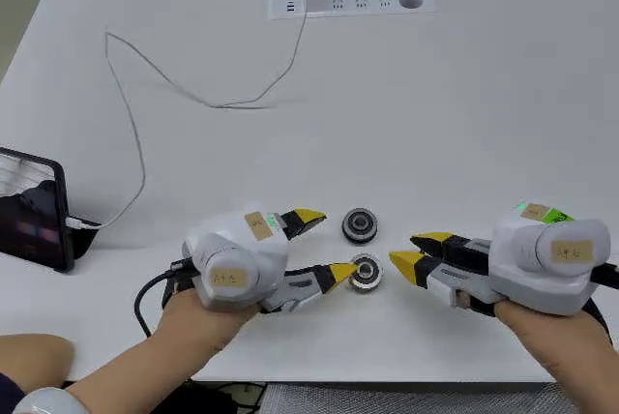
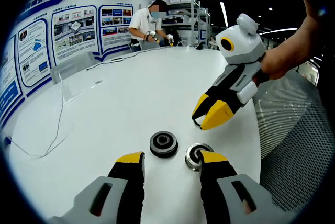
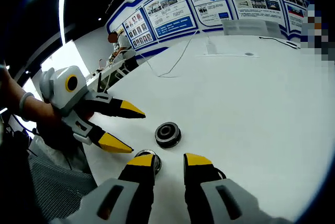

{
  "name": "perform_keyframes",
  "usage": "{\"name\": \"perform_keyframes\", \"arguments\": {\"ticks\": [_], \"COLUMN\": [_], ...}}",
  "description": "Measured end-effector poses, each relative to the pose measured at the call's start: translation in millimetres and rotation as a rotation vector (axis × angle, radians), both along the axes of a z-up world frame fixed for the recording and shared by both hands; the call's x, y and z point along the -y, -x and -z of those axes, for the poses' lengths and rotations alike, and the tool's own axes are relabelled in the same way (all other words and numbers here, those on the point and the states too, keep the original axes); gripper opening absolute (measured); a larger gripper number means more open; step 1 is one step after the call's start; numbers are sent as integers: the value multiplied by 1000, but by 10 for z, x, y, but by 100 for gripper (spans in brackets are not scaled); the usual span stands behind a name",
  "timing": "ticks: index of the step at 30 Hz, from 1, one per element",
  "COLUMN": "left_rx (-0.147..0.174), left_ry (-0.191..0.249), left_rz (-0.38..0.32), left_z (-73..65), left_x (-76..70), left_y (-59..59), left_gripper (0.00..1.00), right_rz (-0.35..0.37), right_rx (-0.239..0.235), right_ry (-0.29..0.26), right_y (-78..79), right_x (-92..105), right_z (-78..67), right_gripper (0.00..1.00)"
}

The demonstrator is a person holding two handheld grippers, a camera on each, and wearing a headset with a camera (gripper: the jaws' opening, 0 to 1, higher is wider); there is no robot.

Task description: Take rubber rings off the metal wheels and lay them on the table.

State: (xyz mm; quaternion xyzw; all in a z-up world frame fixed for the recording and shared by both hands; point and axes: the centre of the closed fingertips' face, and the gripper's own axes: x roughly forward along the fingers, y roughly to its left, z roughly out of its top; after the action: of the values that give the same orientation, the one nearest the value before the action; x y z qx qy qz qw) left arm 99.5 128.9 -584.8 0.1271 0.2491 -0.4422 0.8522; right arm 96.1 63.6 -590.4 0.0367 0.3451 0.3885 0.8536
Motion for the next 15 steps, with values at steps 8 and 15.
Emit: {"name": "perform_keyframes", "arguments": {"ticks": [8, 15], "left_rx": [17, 18], "left_ry": [-11, -28], "left_rz": [22, 25], "left_z": [-17, 11], "left_x": [97, 156], "left_y": [-87, -170], "left_gripper": [34, 29], "right_rz": [-9, -27], "right_rx": [9, 21], "right_ry": [12, 31], "right_y": [-48, -90], "right_x": [-41, -60], "right_z": [14, 24], "right_gripper": [22, 22]}}
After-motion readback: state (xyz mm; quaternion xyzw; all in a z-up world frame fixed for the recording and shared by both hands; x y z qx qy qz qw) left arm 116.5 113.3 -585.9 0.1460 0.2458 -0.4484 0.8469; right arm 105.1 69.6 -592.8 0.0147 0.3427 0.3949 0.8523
